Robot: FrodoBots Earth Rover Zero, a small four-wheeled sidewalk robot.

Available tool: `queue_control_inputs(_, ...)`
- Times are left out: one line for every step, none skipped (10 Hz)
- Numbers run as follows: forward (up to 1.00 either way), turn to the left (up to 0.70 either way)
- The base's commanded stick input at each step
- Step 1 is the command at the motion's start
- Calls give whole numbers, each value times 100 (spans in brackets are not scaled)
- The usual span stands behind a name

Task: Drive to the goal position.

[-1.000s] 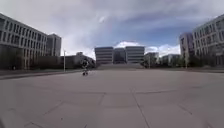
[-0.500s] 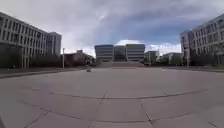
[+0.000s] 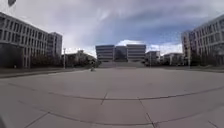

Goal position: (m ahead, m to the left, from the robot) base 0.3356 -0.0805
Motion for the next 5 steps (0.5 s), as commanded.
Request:
queue_control_inputs(7, 0)
queue_control_inputs(6, 0)
queue_control_inputs(6, 0)
queue_control_inputs(6, 0)
queue_control_inputs(6, 0)
